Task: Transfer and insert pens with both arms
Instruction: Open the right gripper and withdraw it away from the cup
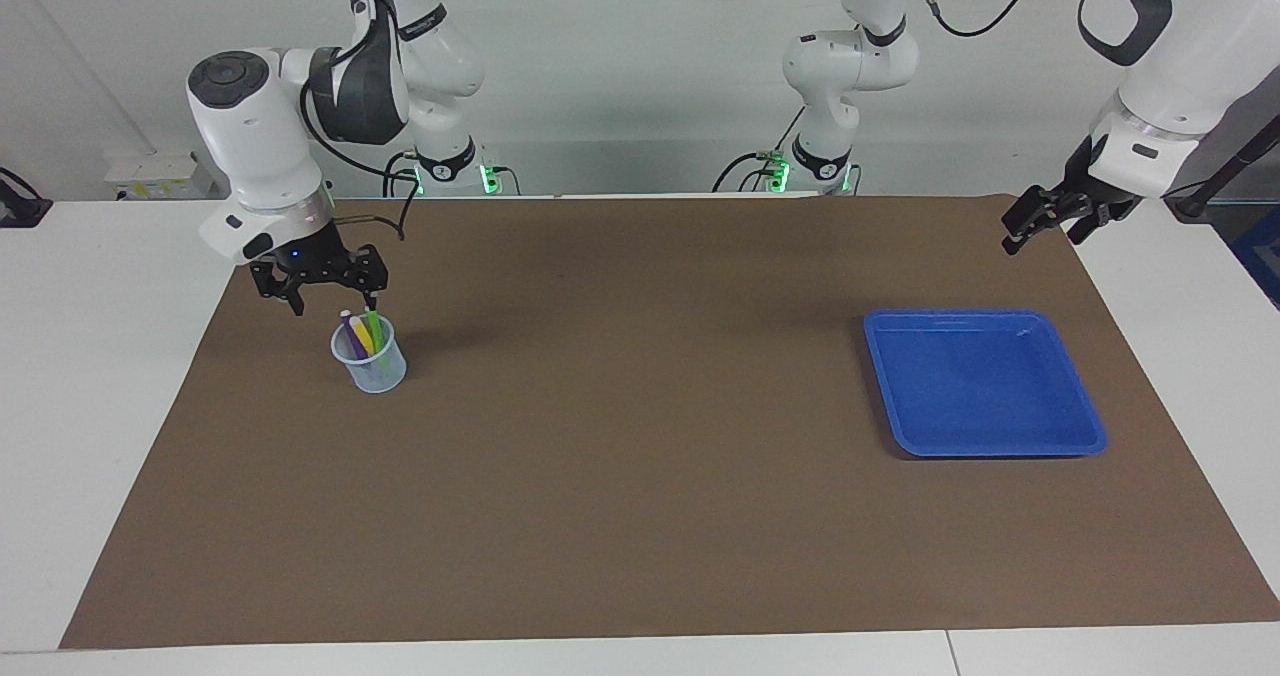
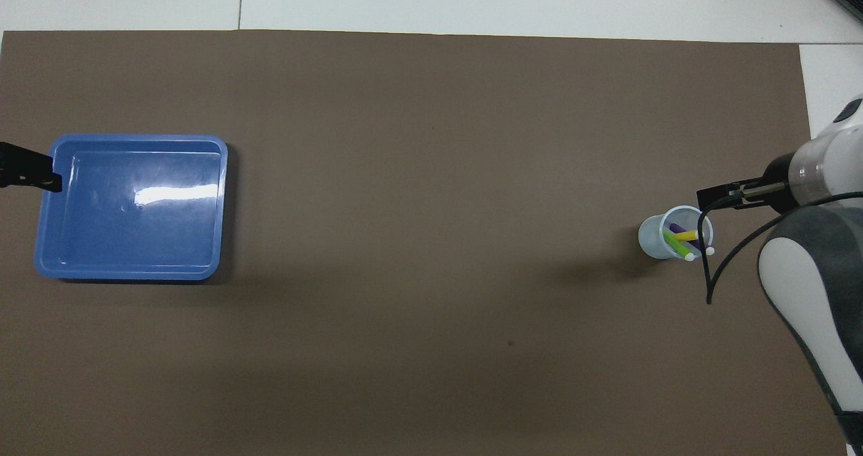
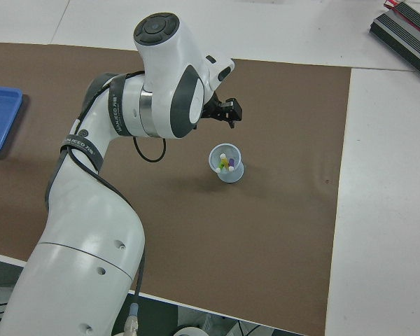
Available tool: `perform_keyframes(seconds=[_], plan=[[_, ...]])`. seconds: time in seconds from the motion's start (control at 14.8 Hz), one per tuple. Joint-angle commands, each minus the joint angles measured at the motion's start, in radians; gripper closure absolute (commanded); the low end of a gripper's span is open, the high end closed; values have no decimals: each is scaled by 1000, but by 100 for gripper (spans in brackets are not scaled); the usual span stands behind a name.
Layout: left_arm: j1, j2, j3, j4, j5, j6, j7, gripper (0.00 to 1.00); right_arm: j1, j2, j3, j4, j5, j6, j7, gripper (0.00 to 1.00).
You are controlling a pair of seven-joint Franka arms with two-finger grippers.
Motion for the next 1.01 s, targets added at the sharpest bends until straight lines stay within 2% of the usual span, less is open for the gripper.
perform_keyframes(seconds=[0.0,0.2,0.81,0.88,0.95], plan=[[-13,-13,14,-4,3,7,13,0,-3,33,9,90,3,-69,21,0],[-18,-14,12,-6,3,6,10,0,-3,35,9,173,23,-141,23,0],[-21,-34,3,-6,3,-7,7,0,-3,46,8,265,55,-214,34,0],[-21,-34,3,-4,3,-5,8,0,25,50,-8,265,55,-218,37,0],[-21,-33,3,-4,3,-2,8,0,89,52,-58,267,54,-228,40,0]])
